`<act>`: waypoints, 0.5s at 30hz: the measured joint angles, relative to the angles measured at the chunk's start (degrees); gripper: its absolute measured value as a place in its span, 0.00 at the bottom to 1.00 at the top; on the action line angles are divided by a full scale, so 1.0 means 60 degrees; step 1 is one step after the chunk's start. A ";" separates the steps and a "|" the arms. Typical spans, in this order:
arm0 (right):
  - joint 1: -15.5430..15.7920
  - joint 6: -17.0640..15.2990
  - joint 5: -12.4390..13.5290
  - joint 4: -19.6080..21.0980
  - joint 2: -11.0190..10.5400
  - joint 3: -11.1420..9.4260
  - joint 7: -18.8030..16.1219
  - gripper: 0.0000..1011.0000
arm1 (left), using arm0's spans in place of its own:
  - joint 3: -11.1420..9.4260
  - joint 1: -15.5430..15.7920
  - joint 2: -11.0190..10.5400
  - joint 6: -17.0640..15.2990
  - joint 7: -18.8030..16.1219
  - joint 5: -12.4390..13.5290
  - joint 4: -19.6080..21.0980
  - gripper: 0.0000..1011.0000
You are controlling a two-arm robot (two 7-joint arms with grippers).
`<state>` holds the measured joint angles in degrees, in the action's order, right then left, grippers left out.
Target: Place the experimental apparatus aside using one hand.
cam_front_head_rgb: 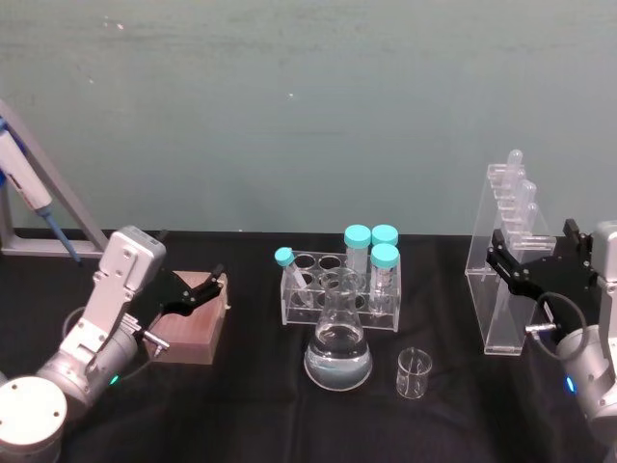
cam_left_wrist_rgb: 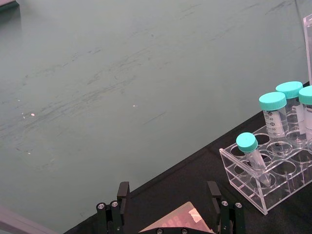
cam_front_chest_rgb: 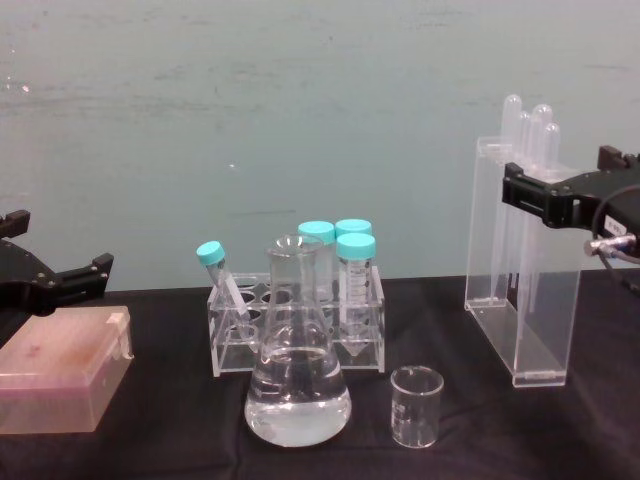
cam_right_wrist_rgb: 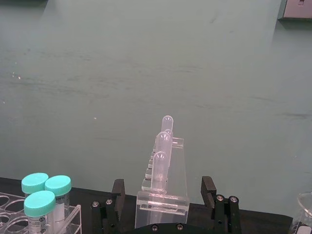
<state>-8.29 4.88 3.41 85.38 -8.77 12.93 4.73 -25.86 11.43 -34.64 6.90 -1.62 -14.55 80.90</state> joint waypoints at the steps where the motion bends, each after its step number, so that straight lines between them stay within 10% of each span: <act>1: 0.0000 0.0000 0.0000 0.0000 0.0000 0.0000 0.0000 0.99 | 0.0000 0.0000 0.0000 0.0000 0.0000 0.0000 0.0000 0.99; 15: -0.0236 -0.0094 -0.0176 -0.0417 0.0387 -0.0296 -0.0250 0.99 | 0.0001 0.0000 0.0000 0.0001 0.0000 0.0000 0.0000 0.99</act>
<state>-9.71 4.31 2.35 82.88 -6.44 11.15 3.23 -25.86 11.43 -34.65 6.91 -1.62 -14.55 80.90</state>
